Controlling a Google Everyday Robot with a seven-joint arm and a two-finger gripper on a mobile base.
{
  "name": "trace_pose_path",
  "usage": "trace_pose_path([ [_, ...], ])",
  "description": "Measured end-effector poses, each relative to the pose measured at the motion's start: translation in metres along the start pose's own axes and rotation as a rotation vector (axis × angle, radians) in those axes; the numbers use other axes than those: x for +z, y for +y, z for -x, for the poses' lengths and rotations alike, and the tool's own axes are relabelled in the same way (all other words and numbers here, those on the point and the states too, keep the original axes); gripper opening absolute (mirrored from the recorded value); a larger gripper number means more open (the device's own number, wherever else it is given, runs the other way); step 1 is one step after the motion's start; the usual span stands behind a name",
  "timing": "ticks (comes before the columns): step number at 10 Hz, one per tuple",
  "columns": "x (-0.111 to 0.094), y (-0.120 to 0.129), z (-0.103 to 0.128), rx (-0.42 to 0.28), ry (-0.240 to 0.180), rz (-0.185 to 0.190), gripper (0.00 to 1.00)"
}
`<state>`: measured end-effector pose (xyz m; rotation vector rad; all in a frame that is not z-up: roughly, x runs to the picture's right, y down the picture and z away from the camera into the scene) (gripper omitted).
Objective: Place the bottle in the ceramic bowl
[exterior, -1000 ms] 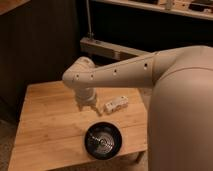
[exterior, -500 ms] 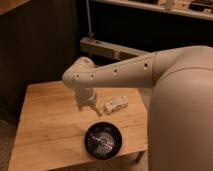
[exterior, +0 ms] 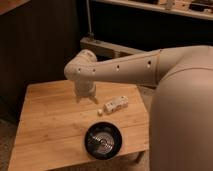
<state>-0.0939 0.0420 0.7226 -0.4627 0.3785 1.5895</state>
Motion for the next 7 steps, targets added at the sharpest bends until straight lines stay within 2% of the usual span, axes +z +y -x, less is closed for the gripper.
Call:
trace_pose_path([
  [1,-0.004,-0.004,0.014,-0.059,-0.009,0.029,0.65],
  [3,-0.015,-0.012,0.047,-0.304,-0.018,0.118,0.65],
  [4,-0.019,-0.018,0.054,-0.391,-0.012,0.155,0.65],
  [5,-0.027,-0.026,0.065,-0.536,0.000,0.235,0.65],
  [6,-0.032,-0.035,0.071,-0.631,0.015,0.286,0.65],
  [7,-0.038,-0.046,0.077,-0.764,0.037,0.356,0.65],
])
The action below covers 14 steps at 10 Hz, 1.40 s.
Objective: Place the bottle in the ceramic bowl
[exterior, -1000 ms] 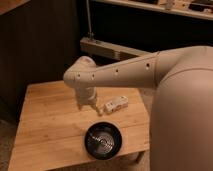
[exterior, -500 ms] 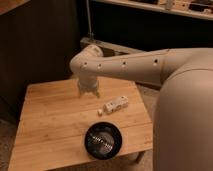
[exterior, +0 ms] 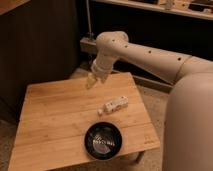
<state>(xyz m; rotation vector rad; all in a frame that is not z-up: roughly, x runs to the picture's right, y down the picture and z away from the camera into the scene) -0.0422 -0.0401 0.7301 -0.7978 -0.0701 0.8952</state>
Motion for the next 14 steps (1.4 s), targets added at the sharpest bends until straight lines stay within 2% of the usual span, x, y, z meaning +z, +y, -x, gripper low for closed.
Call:
trace_pose_path([
  [1,-0.008,-0.008,-0.004,-0.135,0.015,0.075,0.65],
  [2,-0.015,-0.015,-0.013,-0.231,0.022,0.124,0.65],
  [5,-0.033,-0.033,-0.034,-0.455,0.005,0.235,0.65],
  [6,-0.037,-0.037,-0.040,-0.501,-0.002,0.257,0.65],
  [8,-0.041,-0.041,-0.045,-0.541,-0.012,0.276,0.65],
  [10,-0.041,-0.036,-0.040,-0.549,-0.010,0.286,0.65],
  [11,-0.043,-0.028,-0.037,-0.603,-0.012,0.282,0.65],
  [14,-0.044,-0.020,-0.041,-0.855,-0.013,0.259,0.65],
])
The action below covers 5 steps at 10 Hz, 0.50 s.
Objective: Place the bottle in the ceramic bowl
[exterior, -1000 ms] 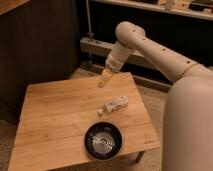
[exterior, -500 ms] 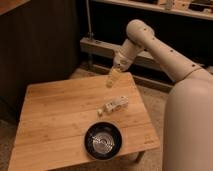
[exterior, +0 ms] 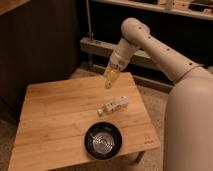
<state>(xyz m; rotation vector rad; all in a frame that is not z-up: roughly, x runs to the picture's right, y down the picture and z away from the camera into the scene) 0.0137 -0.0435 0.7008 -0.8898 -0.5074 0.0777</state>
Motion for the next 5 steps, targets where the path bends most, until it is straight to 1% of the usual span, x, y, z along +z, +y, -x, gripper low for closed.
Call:
trace_pose_path([
  [2,-0.003,0.008,-0.005,-0.167,0.019,-0.013,0.65],
  [3,-0.004,0.011,-0.008,-0.225,0.027,-0.018,0.65],
  [4,-0.005,0.018,-0.017,-0.338,0.054,-0.030,0.65],
  [5,-0.003,0.023,-0.023,-0.396,0.085,-0.038,0.65],
])
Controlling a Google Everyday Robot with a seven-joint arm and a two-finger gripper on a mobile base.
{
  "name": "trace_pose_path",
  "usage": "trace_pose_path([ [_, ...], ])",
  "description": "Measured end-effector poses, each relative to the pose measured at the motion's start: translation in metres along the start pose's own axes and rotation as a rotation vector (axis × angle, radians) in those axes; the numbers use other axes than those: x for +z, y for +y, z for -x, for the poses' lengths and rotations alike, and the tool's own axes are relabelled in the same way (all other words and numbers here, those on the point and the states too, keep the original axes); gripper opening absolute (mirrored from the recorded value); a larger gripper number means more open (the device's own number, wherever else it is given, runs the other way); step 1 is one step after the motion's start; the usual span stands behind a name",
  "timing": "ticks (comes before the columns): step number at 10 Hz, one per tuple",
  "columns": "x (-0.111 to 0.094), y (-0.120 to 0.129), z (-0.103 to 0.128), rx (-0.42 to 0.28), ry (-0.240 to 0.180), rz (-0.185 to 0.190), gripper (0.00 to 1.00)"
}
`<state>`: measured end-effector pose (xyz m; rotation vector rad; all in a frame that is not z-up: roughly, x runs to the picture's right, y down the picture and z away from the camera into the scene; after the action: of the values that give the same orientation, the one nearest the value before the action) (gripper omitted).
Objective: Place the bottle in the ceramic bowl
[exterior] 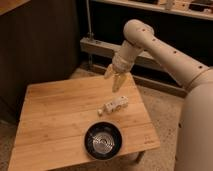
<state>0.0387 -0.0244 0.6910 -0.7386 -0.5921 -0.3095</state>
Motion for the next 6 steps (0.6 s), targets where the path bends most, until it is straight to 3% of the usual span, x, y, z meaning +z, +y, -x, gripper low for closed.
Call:
trace_pose_path([
  [3,0.025,0.021,-0.023,-0.129,0.126,-0.009,0.65],
  [4,0.038,0.023,-0.030,-0.143,0.159,-0.004,0.65],
  [6,0.050,0.024,-0.043,-0.136,0.186,-0.009,0.65],
])
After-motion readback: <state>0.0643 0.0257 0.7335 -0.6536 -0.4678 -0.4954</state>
